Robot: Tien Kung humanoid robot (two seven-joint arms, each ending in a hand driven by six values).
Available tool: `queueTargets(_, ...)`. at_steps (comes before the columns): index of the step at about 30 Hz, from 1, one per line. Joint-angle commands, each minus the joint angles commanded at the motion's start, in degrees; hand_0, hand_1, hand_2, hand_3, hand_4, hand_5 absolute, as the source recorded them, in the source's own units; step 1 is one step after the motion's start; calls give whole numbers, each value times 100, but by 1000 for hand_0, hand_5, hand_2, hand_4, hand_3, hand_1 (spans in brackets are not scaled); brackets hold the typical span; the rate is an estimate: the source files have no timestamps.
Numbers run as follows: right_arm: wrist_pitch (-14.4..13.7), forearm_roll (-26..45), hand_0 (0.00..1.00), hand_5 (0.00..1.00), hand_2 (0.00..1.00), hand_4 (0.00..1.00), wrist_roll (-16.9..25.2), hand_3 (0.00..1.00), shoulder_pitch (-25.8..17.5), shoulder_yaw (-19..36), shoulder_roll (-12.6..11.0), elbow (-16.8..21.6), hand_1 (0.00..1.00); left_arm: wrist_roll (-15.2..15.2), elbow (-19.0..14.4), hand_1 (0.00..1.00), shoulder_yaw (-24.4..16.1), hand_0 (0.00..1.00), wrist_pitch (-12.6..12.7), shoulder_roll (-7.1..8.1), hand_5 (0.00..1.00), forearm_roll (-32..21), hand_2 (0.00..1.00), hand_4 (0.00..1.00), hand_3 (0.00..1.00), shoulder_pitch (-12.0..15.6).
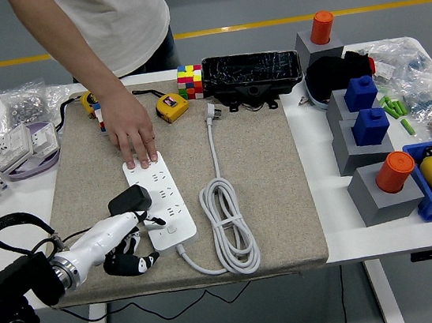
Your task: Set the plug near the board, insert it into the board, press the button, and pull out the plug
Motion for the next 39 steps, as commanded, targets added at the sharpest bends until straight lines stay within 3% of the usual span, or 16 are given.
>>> queueTargets(8,0,-2,654,557,665,998,3,581,-12,7,5,10,664,-24,0,62,58,76,-124,-12,111,-195,119,613,743,-94)
queueTargets(39,6,-6,654,558,664,998,5,582,-27,36,-8,20,664,51,0,61,226,71,-179,-198,125,-298,116,608,722,-377)
